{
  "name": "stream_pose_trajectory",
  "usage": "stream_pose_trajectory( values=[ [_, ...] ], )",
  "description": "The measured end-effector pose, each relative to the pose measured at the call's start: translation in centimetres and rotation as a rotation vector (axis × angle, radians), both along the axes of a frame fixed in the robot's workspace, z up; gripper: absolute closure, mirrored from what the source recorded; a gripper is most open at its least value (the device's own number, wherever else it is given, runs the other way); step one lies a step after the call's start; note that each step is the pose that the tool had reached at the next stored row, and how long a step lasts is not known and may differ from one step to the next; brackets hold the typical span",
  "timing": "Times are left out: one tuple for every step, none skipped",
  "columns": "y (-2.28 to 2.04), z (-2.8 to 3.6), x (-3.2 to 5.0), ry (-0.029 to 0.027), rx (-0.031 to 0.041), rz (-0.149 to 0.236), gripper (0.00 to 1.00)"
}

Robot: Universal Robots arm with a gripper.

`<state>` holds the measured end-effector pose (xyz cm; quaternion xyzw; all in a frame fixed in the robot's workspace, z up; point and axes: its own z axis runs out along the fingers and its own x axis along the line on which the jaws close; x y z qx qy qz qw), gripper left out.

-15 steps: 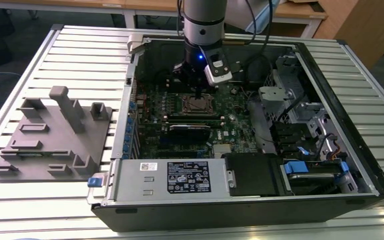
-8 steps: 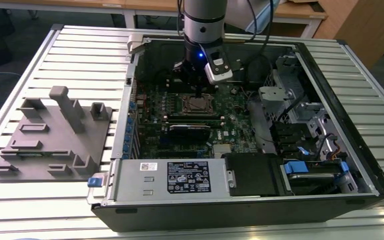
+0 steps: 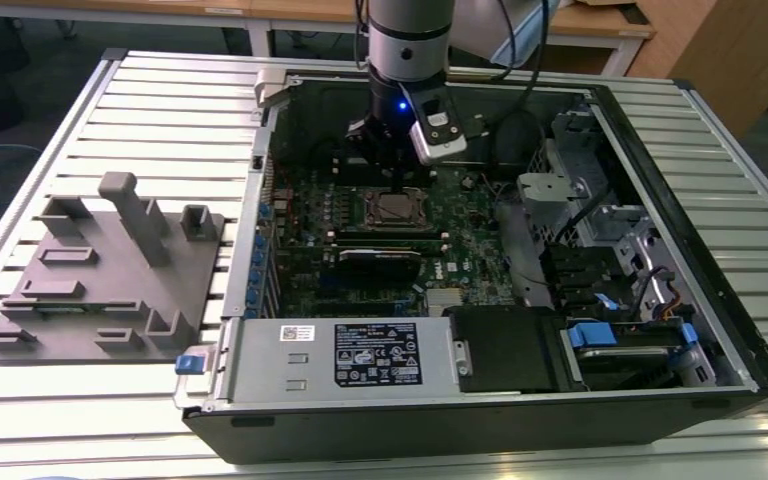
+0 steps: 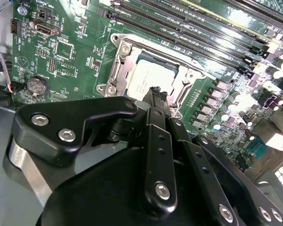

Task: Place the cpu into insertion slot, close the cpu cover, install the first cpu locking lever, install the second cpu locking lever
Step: 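Install the second cpu locking lever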

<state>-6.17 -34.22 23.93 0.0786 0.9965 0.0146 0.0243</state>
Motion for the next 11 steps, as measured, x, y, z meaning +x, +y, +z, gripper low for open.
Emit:
stream_pose_trajectory(
  values=[
    [-0.04, 0.01, 0.01, 0.0002, 0.0004, 0.0, 0.89],
    [-0.09, 0.01, 0.03, 0.0002, 0.0013, 0.0, 0.89],
    [-0.14, 0.01, 0.05, 0.0002, 0.0022, 0.0, 0.89],
    [-0.2, 0.01, 0.08, 0.0001, 0.0031, 0.0, 0.89],
    [-0.26, 0.01, 0.1, 0.0001, 0.0041, 0.0, 0.89],
    [-0.33, 0.01, 0.12, 0.0001, 0.005, 0.0, 0.89],
    [-0.41, 0.01, 0.15, 0.0001, 0.0064, 0.0, 0.89],
    [-0.49, 0.01, 0.17, 0.0001, 0.0079, 0.0, 0.89],
    [-0.59, 0.01, 0.18, 0.0001, 0.01, 0.0, 0.89],
    [-0.69, 0.0, 0.19, 0.0001, 0.0124, 0.0, 0.89],
    [-0.77, 0.01, 0.19, 0.0001, 0.0148, 0.0, 0.89]
  ],
)
